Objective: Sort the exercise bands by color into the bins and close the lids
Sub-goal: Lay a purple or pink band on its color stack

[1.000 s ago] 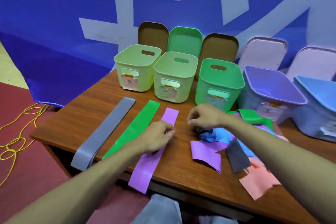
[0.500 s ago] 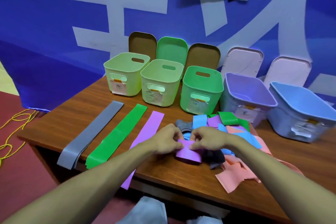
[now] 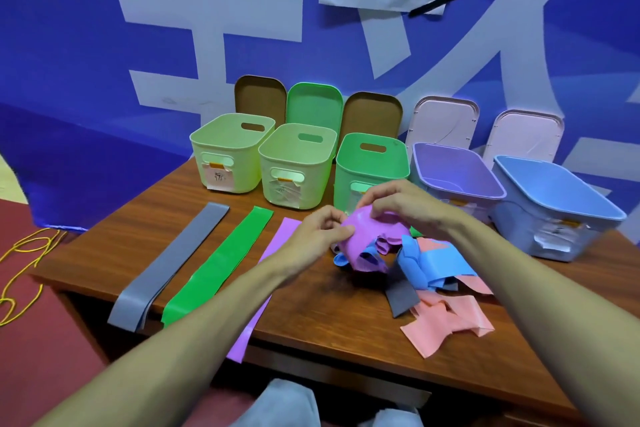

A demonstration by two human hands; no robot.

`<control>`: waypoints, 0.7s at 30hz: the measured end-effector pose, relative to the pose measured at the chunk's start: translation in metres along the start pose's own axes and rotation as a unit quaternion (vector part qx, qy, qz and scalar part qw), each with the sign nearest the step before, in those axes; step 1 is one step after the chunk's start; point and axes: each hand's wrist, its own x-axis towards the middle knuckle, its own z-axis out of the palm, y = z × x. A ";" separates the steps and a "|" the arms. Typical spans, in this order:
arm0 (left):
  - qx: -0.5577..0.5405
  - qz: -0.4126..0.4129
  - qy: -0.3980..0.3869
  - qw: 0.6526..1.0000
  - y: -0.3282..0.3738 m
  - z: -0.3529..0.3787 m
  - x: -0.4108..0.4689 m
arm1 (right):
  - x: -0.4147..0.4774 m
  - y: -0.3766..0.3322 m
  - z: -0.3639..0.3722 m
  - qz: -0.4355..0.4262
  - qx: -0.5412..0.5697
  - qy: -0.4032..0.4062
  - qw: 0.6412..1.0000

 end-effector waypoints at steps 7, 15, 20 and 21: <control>0.005 -0.006 0.019 1.000 -0.001 -0.010 -0.004 | 0.005 -0.031 0.003 -0.041 -0.033 0.029 0.998; 0.019 -0.032 -0.009 0.999 -0.023 -0.003 -0.011 | 0.004 -0.053 -0.002 -0.099 0.011 0.151 0.984; 0.058 -0.079 0.004 0.995 -0.013 -0.018 -0.019 | 0.024 -0.040 0.000 -0.032 -0.066 0.179 0.981; 0.069 -0.099 -0.002 0.993 -0.014 -0.024 -0.023 | 0.029 -0.037 0.004 -0.022 -0.102 0.164 0.981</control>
